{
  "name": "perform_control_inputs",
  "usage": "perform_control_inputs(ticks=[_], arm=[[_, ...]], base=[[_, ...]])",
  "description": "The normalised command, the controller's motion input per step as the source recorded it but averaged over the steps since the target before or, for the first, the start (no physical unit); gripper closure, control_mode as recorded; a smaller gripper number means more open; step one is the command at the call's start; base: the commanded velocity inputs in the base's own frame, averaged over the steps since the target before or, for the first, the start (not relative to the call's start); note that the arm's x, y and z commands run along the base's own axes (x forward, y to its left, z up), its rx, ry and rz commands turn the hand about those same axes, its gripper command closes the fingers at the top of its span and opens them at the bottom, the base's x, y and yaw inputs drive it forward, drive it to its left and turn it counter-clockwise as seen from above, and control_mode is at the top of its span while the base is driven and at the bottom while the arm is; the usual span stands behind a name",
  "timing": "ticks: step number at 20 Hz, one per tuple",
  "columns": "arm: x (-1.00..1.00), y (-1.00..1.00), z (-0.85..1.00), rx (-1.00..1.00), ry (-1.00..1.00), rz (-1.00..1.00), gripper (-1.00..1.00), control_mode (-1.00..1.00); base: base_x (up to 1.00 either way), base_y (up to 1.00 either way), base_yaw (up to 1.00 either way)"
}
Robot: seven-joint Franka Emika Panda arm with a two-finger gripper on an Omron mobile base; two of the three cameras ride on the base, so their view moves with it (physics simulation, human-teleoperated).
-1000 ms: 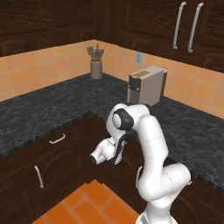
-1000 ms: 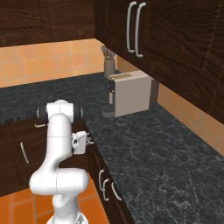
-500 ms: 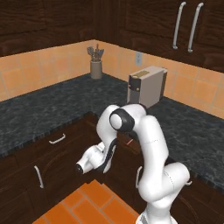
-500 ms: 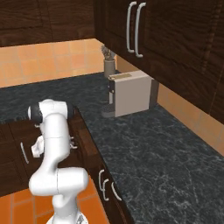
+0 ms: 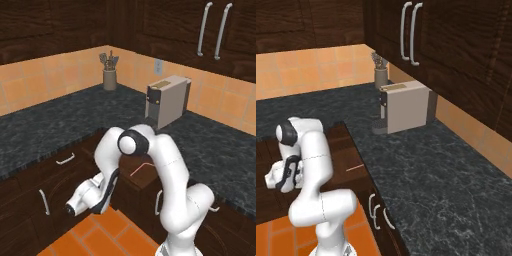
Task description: Take a straw from the drawer in front and place it inside the glass cup on the dining counter.
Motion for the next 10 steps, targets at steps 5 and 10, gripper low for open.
perform_control_inputs(ticks=[5,10], arm=[[-0.46,1.00,0.02,0.01,0.11,0.05,-1.00,-1.00],[-0.30,0.70,0.23,0.10,0.18,0.00,-1.00,-1.00]], base=[[0.00,0.00,0.00],[0.00,0.00,0.00]])
